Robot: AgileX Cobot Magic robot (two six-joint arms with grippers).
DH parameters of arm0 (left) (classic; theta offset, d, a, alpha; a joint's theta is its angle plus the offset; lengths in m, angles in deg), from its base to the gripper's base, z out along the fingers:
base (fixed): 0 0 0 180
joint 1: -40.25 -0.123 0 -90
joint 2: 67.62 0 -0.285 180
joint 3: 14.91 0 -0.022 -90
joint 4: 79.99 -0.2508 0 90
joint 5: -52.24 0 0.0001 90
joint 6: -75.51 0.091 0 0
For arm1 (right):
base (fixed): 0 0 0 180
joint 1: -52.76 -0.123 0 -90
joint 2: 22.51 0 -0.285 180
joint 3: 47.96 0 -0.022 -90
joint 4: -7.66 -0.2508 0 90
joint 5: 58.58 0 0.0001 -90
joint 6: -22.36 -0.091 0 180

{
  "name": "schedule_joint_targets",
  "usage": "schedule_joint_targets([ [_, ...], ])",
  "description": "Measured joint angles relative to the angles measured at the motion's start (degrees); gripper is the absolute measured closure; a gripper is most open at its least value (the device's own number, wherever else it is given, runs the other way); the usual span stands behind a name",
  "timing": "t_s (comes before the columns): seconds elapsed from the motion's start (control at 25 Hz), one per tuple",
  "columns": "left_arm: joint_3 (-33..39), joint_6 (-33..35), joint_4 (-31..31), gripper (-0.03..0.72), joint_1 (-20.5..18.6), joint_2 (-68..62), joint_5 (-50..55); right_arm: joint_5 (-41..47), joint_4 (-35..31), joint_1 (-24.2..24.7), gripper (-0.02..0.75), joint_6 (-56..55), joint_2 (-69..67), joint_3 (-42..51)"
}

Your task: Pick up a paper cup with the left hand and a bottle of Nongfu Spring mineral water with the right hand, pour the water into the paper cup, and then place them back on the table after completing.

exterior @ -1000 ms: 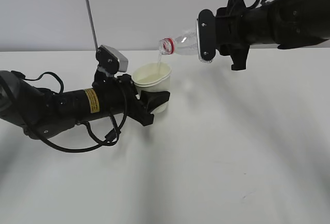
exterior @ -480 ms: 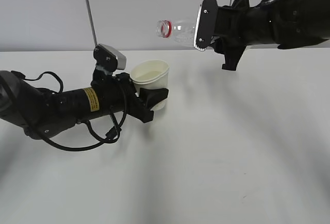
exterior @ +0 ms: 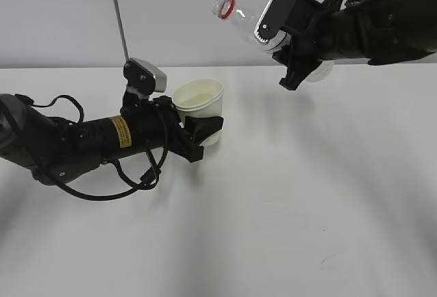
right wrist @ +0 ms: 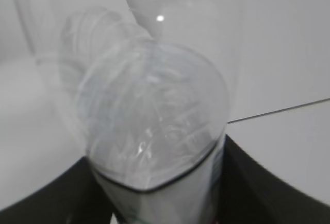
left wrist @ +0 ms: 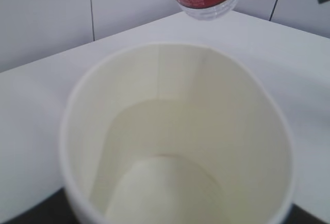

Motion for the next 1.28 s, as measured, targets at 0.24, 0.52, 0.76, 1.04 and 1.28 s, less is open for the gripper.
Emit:
schedule_joint_targets([
  [0.24, 0.00, 0.00, 0.00, 0.323, 0.00, 0.00, 0.00, 0.00, 0.00, 0.00, 0.364, -11.89, 0.00, 0.00],
  [0.52, 0.00, 0.00, 0.00, 0.323, -1.04, 0.00, 0.00, 0.00, 0.00, 0.00, 0.364, -21.05, 0.00, 0.00],
  [0.76, 0.00, 0.00, 0.00, 0.323, -3.51, 0.00, 0.00, -0.22, 0.00, 0.00, 0.364, -27.20, 0.00, 0.00],
  [1.04, 0.00, 0.00, -0.11, 0.323, -6.65, 0.00, 0.43, -0.26, 0.00, 0.00, 0.364, -30.92, 0.00, 0.00],
  [1.28, 0.00, 0.00, -0.29, 0.323, -9.14, 0.00, 0.91, -0.35, 0.00, 0.00, 0.364, -32.81, -0.49, 0.00],
])
